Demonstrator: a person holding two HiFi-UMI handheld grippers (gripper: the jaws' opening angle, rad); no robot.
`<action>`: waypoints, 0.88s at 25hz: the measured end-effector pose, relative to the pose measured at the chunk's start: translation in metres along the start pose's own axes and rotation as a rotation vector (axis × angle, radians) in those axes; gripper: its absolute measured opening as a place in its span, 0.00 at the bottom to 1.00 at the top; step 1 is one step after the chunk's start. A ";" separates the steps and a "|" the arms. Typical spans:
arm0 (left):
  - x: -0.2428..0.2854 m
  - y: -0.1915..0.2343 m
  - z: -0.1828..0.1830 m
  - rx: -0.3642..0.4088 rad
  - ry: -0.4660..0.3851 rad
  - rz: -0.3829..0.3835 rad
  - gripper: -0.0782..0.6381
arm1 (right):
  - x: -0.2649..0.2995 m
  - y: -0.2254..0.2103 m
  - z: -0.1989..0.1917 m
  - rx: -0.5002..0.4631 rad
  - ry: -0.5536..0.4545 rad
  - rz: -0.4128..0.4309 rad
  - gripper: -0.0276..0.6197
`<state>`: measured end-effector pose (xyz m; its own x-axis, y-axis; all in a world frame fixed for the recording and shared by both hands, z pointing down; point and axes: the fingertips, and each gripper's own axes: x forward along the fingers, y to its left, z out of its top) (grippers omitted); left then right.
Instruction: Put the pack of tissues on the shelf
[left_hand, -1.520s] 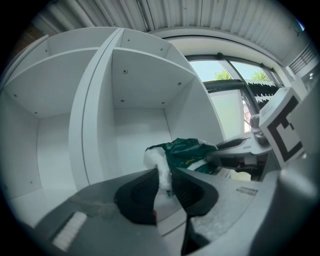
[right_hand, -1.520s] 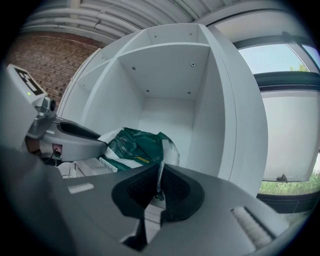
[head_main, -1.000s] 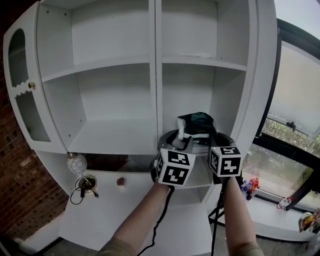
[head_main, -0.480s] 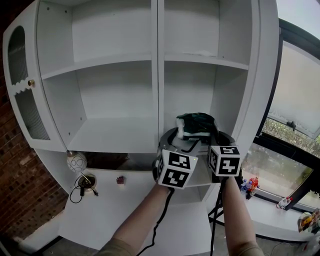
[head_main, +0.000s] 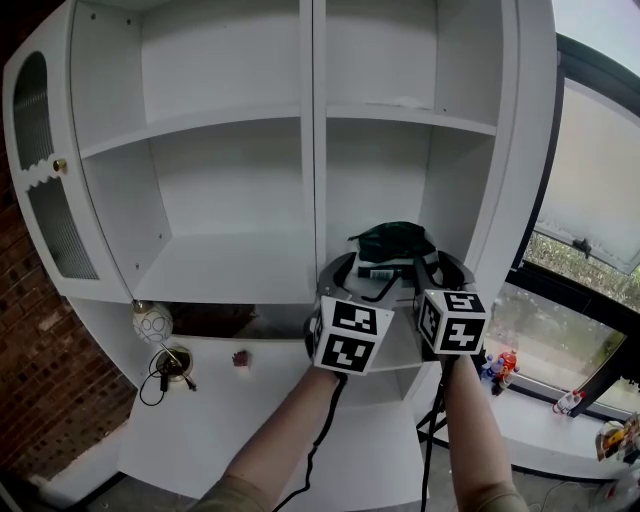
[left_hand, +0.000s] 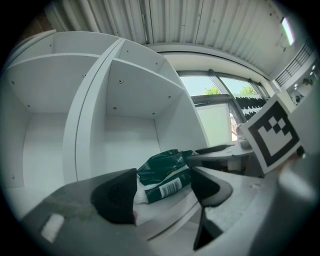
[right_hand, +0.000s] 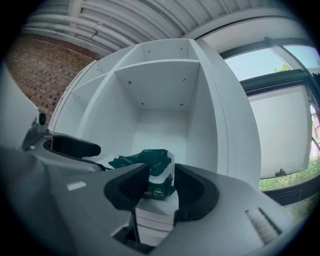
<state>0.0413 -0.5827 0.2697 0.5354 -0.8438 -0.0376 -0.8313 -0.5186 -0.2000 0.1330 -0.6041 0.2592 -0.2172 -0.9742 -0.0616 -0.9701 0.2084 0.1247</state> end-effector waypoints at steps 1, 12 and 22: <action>0.000 0.000 0.001 -0.002 -0.003 -0.002 0.60 | -0.001 0.000 0.000 -0.001 -0.003 -0.002 0.27; -0.006 -0.006 0.003 -0.026 -0.012 -0.015 0.60 | -0.021 -0.006 0.001 -0.004 -0.042 -0.026 0.29; -0.029 -0.011 -0.004 -0.047 -0.022 0.015 0.59 | -0.055 0.001 -0.009 0.011 -0.056 -0.024 0.29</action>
<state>0.0341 -0.5533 0.2773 0.5252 -0.8487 -0.0624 -0.8453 -0.5118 -0.1534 0.1454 -0.5511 0.2714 -0.1994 -0.9725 -0.1200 -0.9761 0.1863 0.1120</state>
